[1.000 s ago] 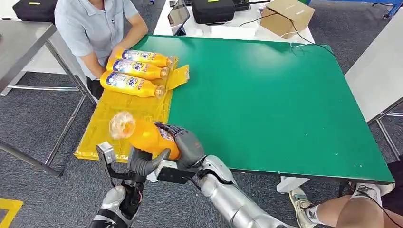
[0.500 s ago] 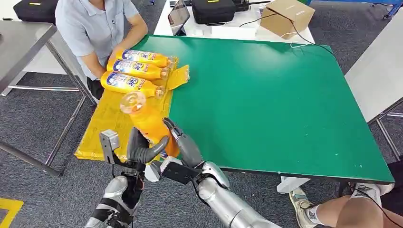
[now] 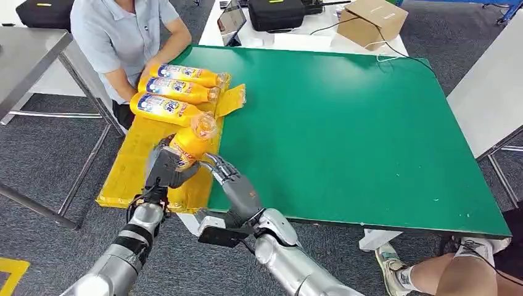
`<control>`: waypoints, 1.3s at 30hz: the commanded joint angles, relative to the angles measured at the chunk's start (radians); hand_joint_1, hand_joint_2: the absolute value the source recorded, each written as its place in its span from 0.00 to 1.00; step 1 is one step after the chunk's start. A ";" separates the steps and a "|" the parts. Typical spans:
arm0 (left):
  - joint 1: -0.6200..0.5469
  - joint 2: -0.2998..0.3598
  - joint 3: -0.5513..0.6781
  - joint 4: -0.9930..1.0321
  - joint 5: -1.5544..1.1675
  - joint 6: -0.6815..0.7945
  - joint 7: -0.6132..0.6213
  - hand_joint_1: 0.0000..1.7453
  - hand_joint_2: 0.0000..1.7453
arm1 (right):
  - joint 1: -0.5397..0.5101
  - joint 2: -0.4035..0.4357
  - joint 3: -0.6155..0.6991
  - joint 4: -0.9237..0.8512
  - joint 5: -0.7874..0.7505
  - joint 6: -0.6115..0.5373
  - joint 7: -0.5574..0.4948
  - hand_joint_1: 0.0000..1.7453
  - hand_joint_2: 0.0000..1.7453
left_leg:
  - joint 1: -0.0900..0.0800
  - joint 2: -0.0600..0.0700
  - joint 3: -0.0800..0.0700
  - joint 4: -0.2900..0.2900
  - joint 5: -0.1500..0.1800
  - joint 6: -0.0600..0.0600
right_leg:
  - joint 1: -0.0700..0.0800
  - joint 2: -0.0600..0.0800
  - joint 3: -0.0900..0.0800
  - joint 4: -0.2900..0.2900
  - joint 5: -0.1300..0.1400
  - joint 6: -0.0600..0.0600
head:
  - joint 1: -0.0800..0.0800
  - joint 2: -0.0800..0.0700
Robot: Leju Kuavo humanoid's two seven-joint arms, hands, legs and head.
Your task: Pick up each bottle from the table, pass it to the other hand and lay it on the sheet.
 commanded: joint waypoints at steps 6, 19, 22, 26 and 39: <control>-0.279 0.104 0.021 0.372 -0.268 0.061 0.120 1.00 1.00 | -0.015 -0.022 -0.109 -0.068 -0.034 0.095 -0.009 0.00 0.00 | 0.001 -0.001 0.003 0.001 -0.002 -0.001 | 0.002 -0.003 0.005 0.000 -0.002 -0.002 | 0.000 0.000; -0.317 0.179 -0.009 0.492 -0.452 -0.075 0.289 1.00 1.00 | 0.017 -0.022 -0.060 -0.146 -0.053 0.265 0.000 0.00 0.00 | 0.001 0.001 0.003 0.000 -0.001 0.000 | 0.001 0.000 0.003 0.000 -0.001 -0.001 | 0.000 0.000; -0.297 0.194 -0.070 0.507 -0.538 -0.143 0.292 0.97 1.00 | 0.009 -0.027 -0.058 -0.151 -0.059 0.291 0.003 0.00 0.00 | 0.001 0.002 0.003 0.000 -0.001 0.000 | 0.001 0.001 0.003 0.000 -0.001 -0.001 | 0.000 0.000; -0.273 0.184 -0.042 0.498 -0.513 -0.225 0.229 1.00 1.00 | -0.002 -0.020 -0.064 -0.118 -0.070 0.305 -0.006 0.00 0.00 | 0.000 0.001 0.003 -0.001 -0.001 -0.001 | 0.000 0.001 0.003 0.000 -0.001 -0.001 | 0.000 0.000; -0.232 0.174 -0.072 0.464 -0.533 -0.322 0.102 1.00 1.00 | -0.014 -0.010 -0.055 -0.083 -0.078 0.321 -0.038 0.00 0.00 | 0.000 -0.001 0.007 -0.001 0.000 0.000 | 0.000 0.000 0.008 -0.001 0.000 -0.001 | 0.000 0.000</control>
